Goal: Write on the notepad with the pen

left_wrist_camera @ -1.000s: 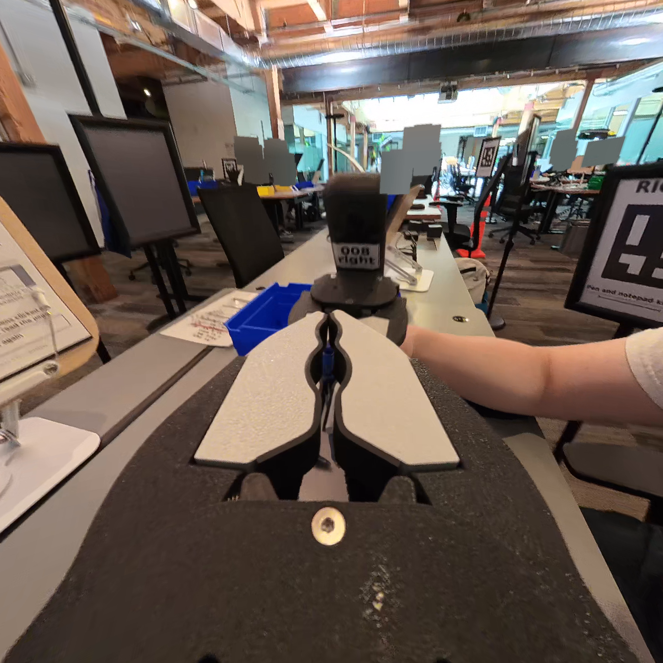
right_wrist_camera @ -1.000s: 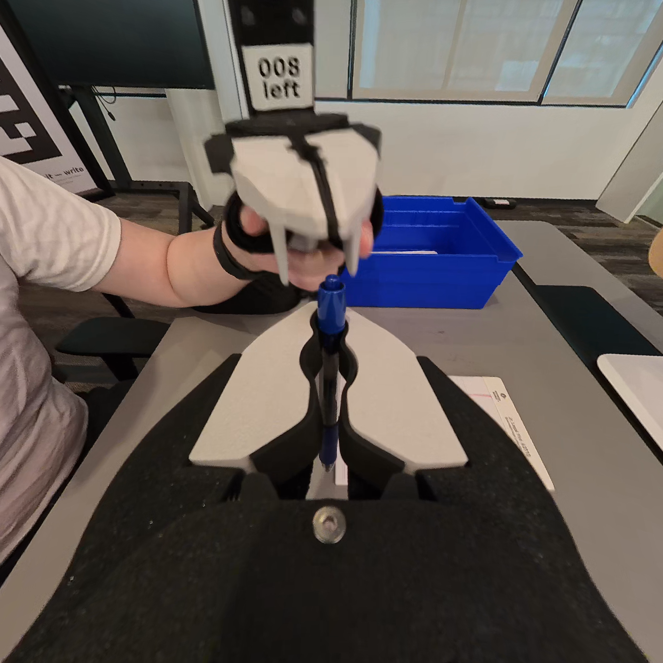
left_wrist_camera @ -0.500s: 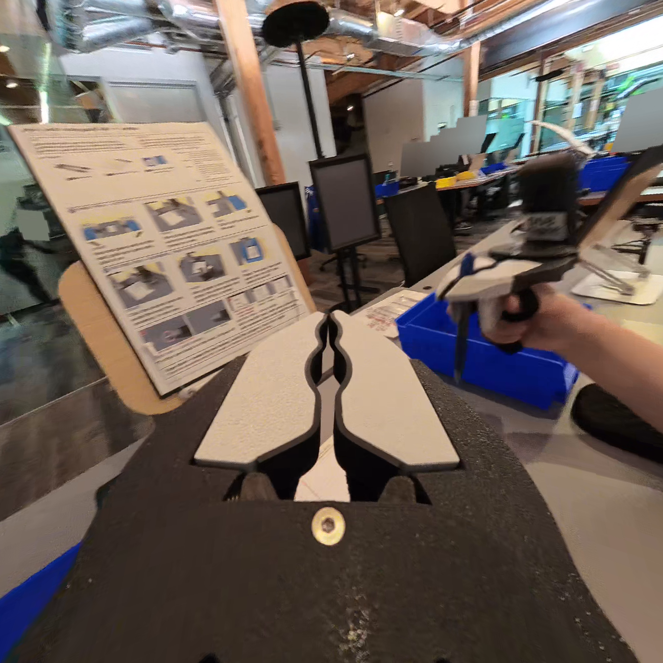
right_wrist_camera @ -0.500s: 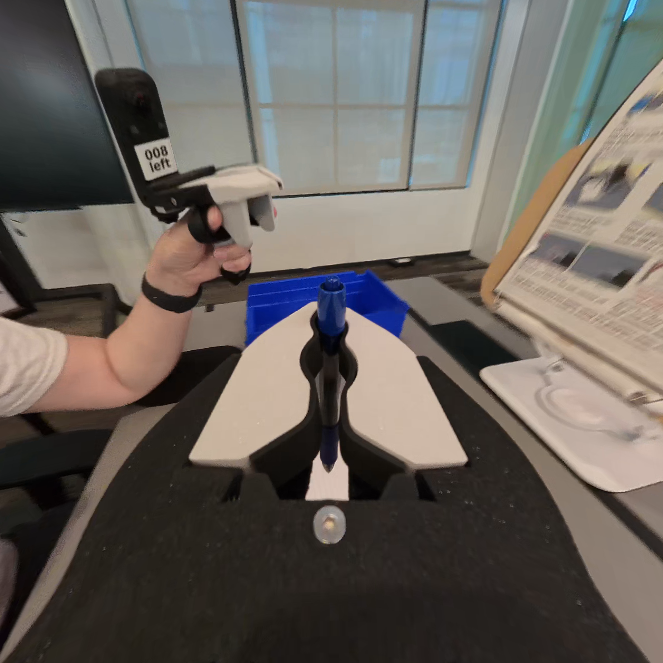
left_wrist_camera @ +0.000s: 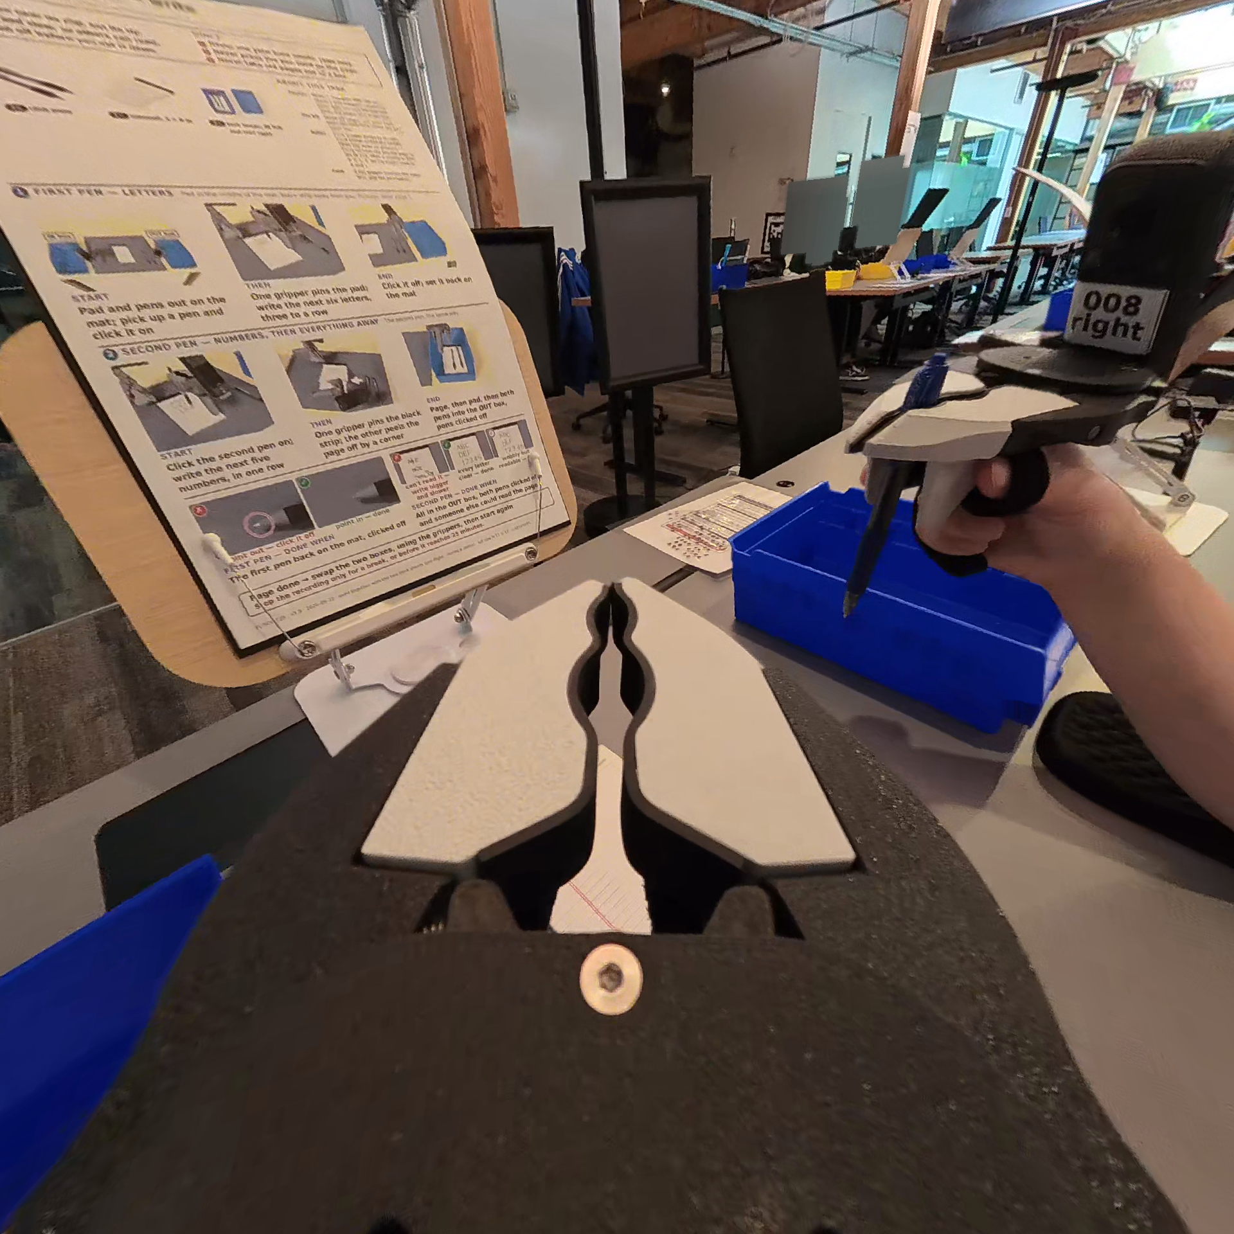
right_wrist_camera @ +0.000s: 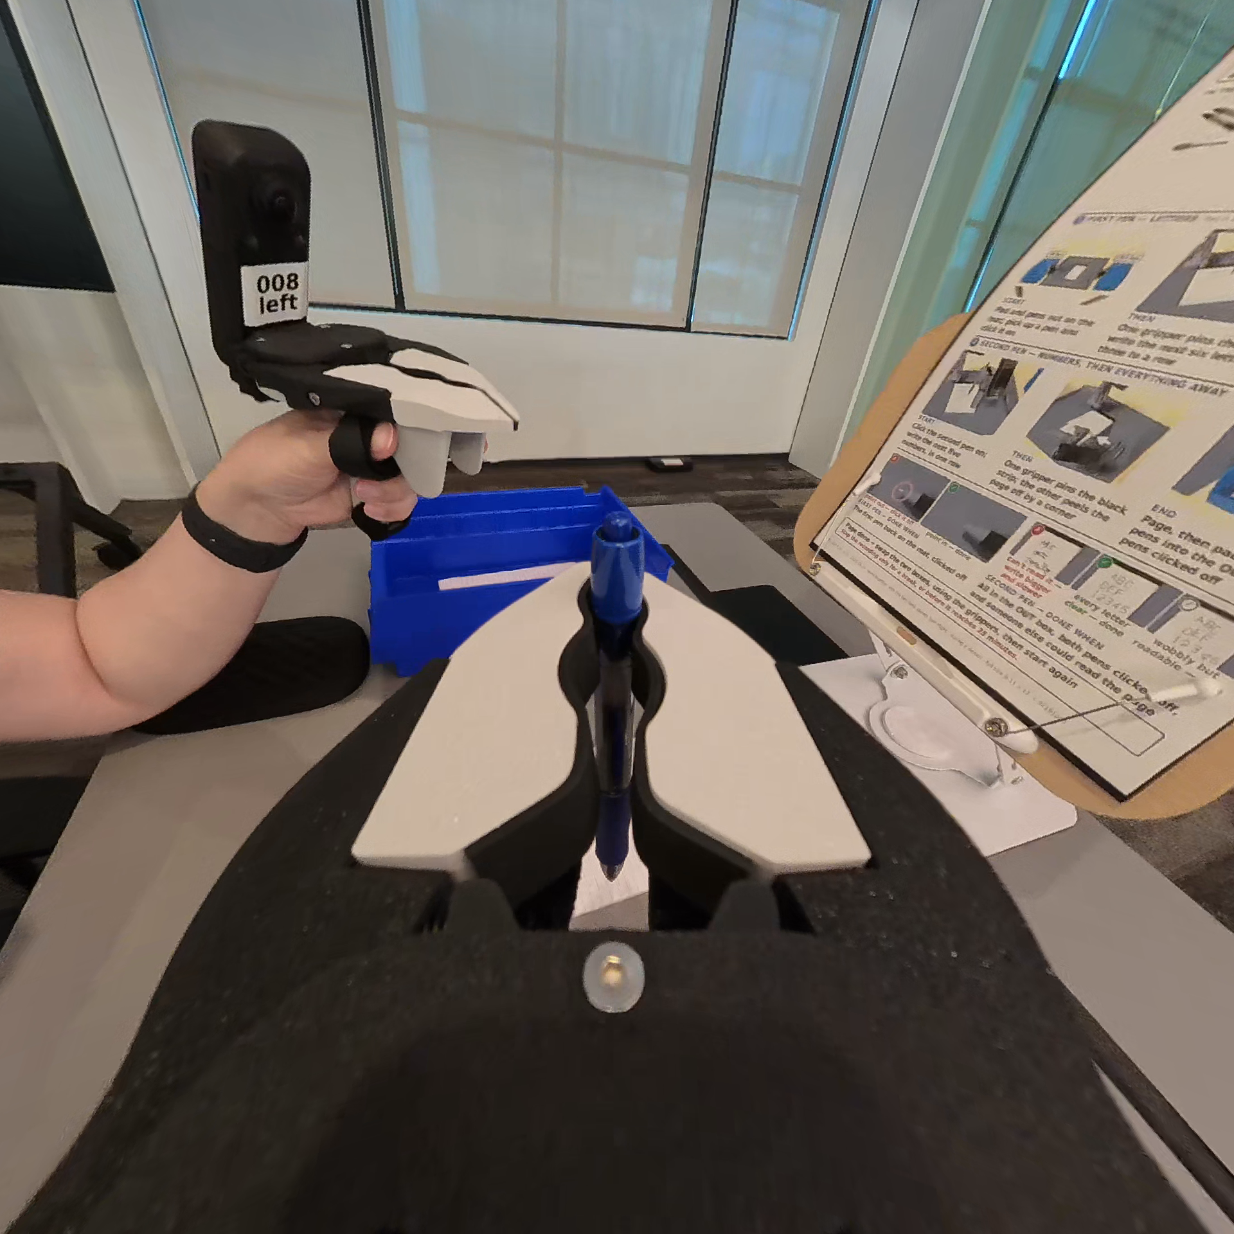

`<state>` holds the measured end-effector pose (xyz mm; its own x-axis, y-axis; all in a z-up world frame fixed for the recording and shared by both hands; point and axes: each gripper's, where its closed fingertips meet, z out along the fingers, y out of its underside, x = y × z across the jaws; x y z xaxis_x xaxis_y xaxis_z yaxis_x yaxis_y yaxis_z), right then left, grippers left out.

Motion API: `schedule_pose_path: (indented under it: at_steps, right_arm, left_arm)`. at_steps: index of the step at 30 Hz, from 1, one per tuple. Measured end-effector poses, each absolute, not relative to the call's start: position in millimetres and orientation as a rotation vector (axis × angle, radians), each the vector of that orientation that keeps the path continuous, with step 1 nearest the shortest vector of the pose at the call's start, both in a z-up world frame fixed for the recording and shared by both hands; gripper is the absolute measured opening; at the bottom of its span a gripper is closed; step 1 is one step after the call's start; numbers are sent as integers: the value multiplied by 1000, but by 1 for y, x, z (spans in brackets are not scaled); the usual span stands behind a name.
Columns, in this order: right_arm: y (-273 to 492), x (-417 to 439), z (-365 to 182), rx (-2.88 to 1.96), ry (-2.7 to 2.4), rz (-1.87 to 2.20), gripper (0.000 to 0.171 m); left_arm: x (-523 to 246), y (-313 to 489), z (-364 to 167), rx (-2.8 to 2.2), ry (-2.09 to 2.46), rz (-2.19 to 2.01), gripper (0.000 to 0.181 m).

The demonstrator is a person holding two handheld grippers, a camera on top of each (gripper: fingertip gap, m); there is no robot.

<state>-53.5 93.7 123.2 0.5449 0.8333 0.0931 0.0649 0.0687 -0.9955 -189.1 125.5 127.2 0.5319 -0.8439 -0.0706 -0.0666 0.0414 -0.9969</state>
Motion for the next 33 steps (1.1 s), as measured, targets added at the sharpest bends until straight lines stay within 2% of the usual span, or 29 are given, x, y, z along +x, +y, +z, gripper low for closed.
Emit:
schedule_pose_path:
  at_steps: [33]
  right_arm:
    - [112,-46,100,-1437,-786,715,4]
  left_arm:
    - [-172,126,105,-1471,882,-686,0]
